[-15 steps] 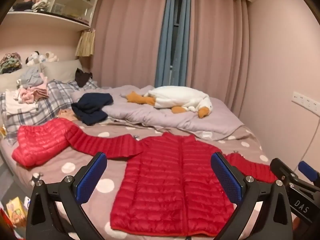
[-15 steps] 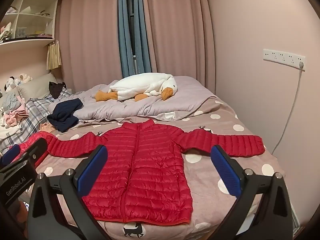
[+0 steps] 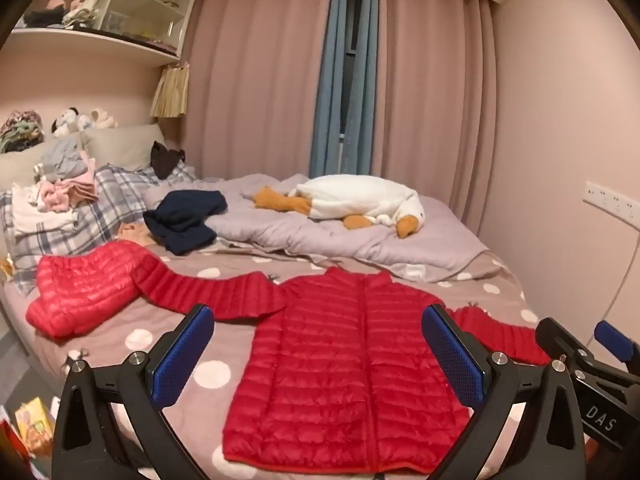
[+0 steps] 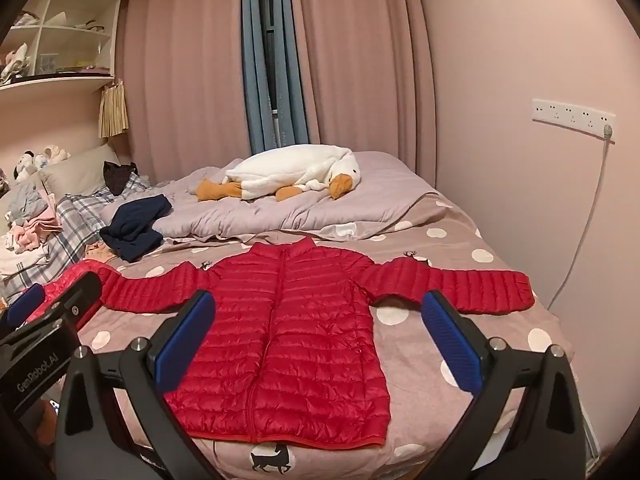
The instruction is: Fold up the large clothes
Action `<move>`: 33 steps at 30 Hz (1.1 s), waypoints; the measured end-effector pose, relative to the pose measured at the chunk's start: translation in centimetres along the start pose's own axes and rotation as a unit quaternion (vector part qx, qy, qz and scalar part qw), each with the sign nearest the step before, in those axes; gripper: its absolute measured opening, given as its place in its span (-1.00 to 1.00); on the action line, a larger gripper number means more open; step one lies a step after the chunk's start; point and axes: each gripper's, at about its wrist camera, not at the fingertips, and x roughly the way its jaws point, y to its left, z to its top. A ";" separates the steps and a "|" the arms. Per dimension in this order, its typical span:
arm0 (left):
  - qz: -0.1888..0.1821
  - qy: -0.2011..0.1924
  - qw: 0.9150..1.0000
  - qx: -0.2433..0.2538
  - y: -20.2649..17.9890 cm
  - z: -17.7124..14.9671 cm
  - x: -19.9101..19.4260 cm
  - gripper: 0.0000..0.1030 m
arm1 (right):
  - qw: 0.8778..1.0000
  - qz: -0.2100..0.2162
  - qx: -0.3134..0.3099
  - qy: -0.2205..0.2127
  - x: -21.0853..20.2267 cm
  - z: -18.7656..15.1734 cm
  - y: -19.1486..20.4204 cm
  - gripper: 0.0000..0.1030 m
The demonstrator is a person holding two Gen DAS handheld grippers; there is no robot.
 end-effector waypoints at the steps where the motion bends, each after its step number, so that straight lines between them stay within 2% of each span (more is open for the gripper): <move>1: -0.001 0.000 1.000 0.000 0.0 0.0 0.0 1.00 | 1.000 -0.001 -0.001 0.000 0.0 0.1 0.1 1.00; 8: -0.002 -0.004 1.000 -0.005 0.3 0.1 -0.4 1.00 | 1.000 0.012 -0.001 0.002 -0.1 0.1 0.3 1.00; 33: 0.006 -0.010 1.000 -0.009 -0.1 0.1 -0.8 1.00 | 0.999 0.002 0.022 -0.025 -1.8 0.4 -0.8 1.00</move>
